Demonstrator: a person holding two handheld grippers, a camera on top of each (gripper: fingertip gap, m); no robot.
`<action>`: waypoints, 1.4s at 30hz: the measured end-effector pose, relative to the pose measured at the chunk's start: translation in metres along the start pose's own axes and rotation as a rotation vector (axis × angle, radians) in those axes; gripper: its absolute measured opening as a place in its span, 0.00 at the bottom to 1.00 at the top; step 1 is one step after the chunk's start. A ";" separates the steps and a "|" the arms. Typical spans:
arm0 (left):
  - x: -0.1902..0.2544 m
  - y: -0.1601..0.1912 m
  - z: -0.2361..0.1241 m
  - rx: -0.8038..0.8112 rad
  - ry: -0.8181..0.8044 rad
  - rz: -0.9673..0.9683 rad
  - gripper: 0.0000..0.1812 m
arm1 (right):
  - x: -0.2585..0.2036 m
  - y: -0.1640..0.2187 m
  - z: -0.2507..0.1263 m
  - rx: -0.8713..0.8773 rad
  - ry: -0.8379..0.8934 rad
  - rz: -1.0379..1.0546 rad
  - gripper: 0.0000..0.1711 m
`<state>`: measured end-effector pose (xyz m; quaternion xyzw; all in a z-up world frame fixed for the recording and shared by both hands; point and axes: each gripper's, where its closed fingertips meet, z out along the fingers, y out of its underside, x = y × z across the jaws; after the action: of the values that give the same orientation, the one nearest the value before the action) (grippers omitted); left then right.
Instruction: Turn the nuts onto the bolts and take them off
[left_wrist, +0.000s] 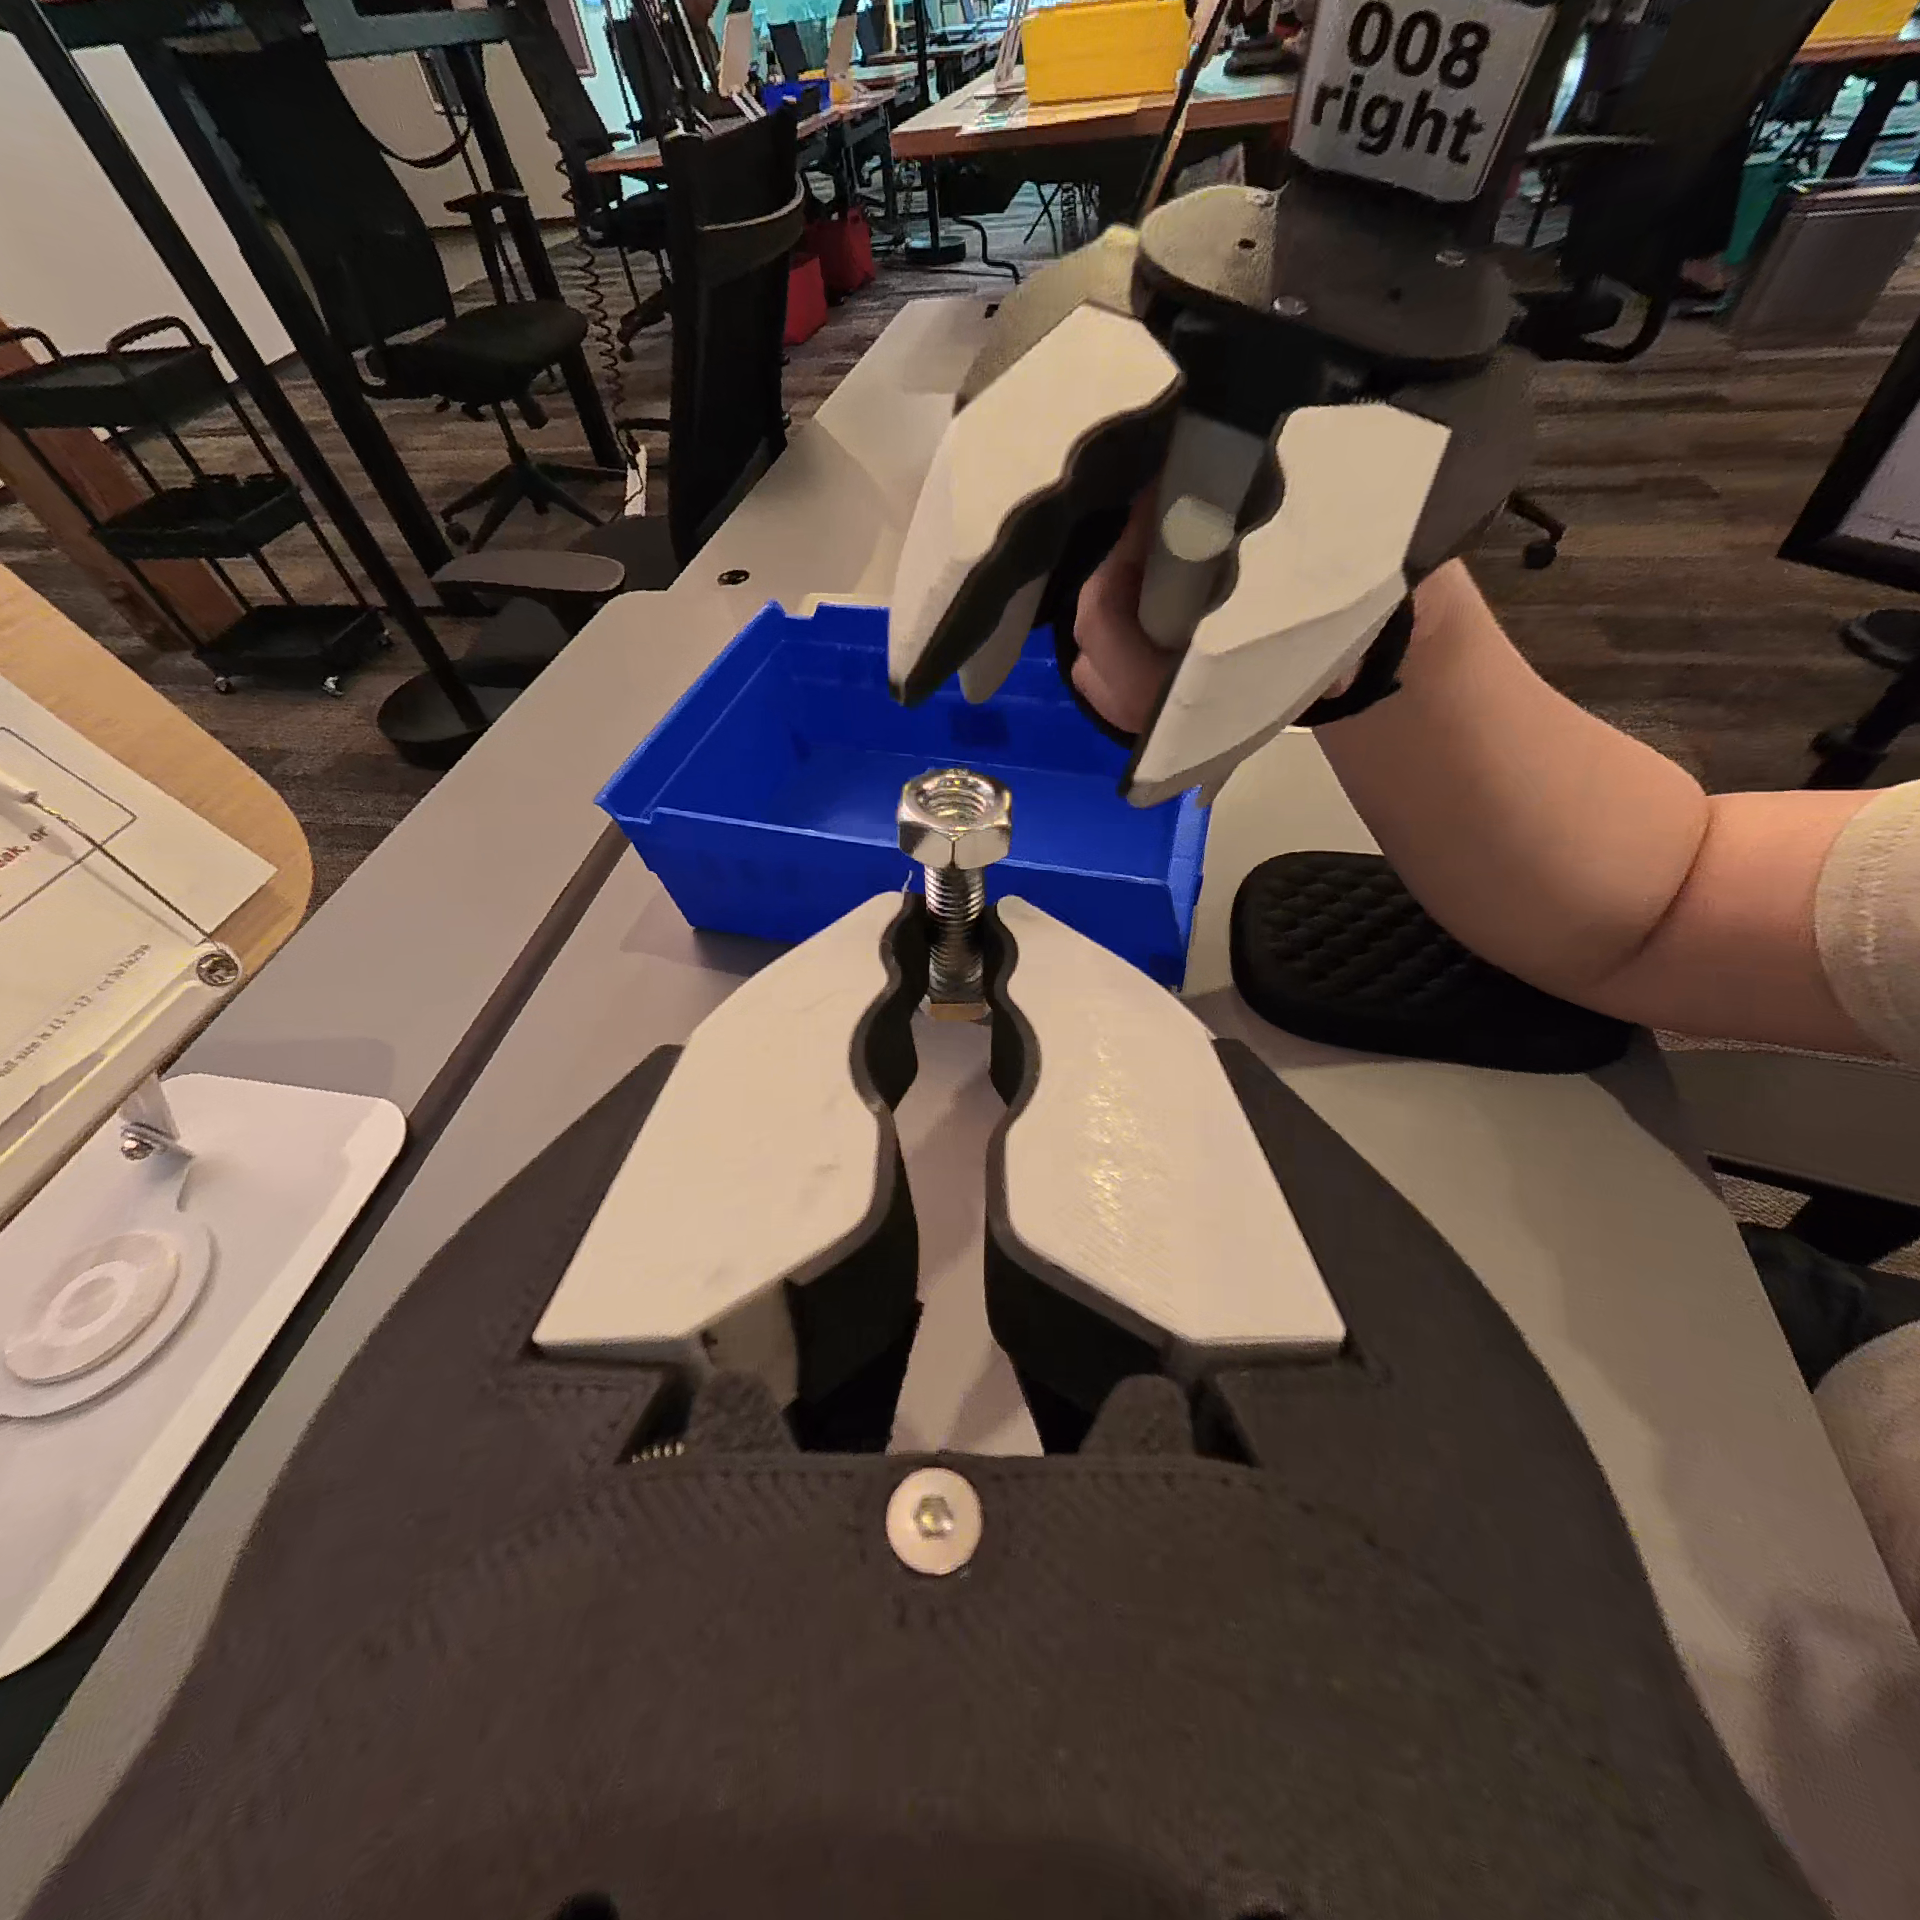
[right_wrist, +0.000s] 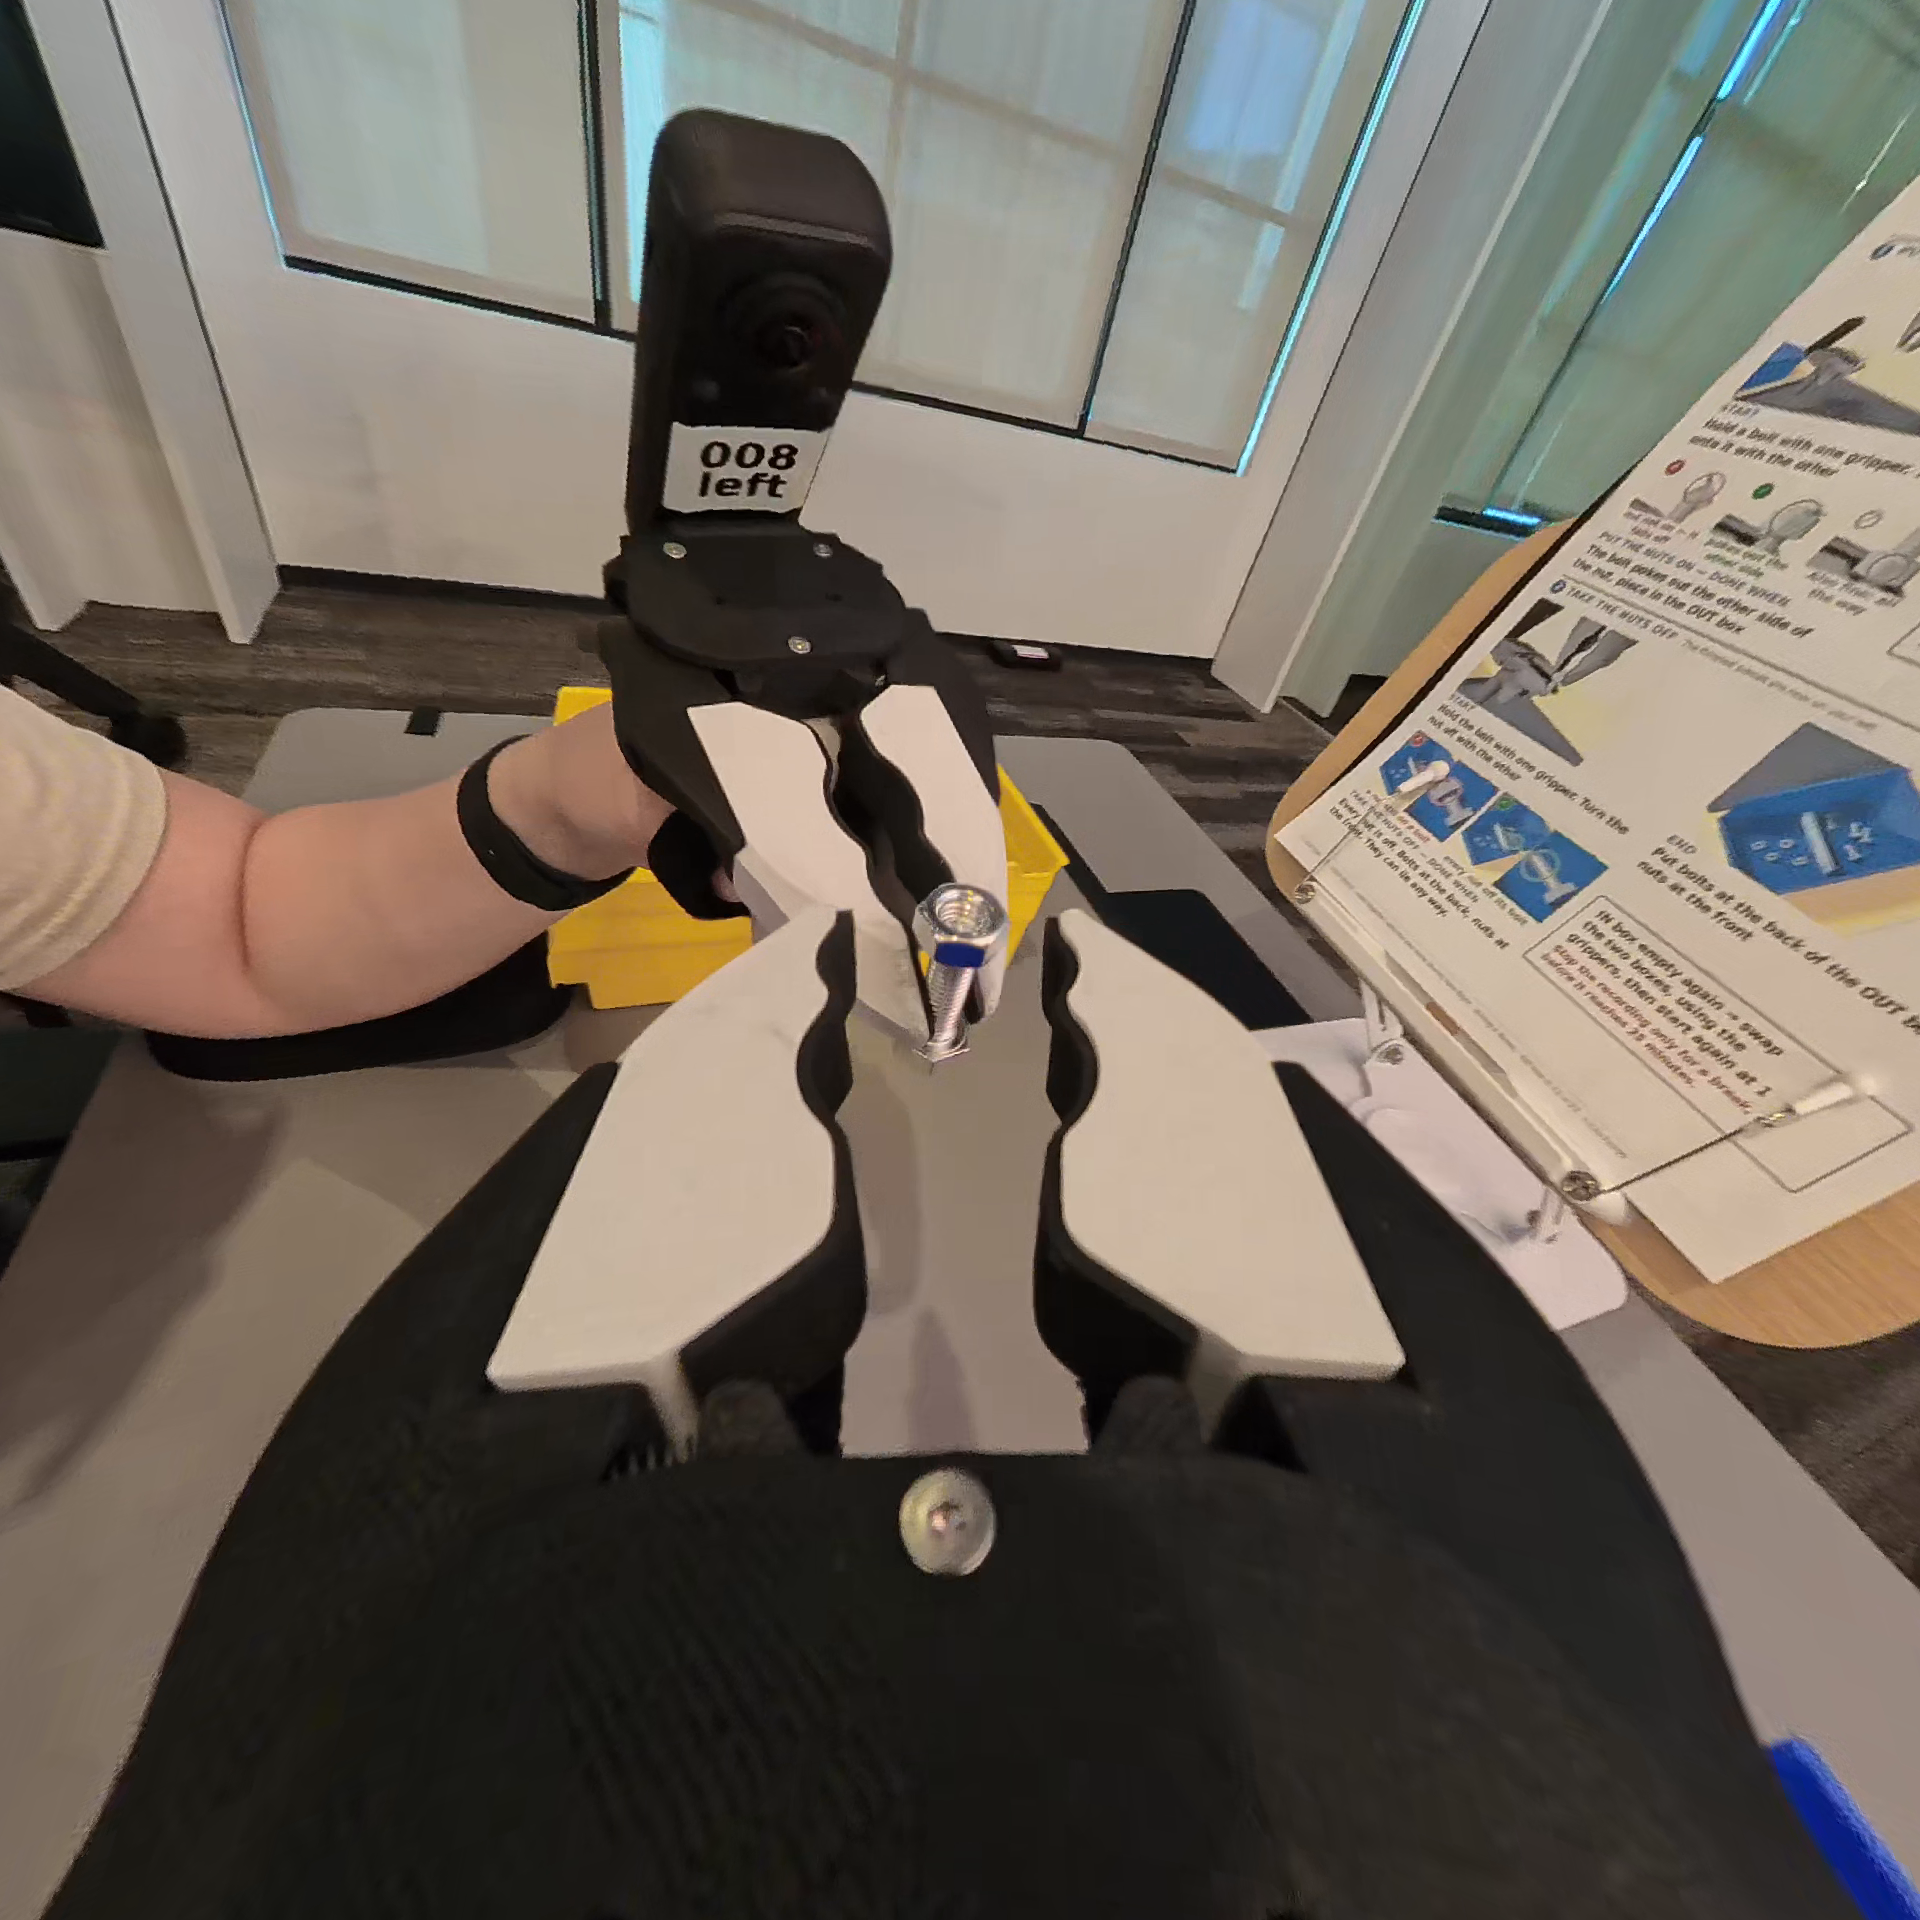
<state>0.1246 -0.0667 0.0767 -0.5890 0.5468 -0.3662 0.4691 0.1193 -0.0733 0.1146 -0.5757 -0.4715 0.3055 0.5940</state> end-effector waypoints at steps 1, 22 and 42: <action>-0.001 0.000 -0.001 0.000 -0.005 0.001 0.05 | -0.001 0.000 0.001 0.004 -0.010 0.010 0.20; -0.004 -0.003 -0.003 0.015 -0.036 0.002 0.05 | -0.002 0.006 0.011 -0.026 0.025 -0.039 0.25; -0.012 -0.006 -0.011 0.042 -0.057 -0.025 0.05 | -0.018 -0.002 0.011 -0.010 -0.019 -0.095 0.26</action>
<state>0.1146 -0.0567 0.0870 -0.5961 0.5180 -0.3664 0.4920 0.1026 -0.0856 0.1118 -0.5528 -0.5054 0.2801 0.6004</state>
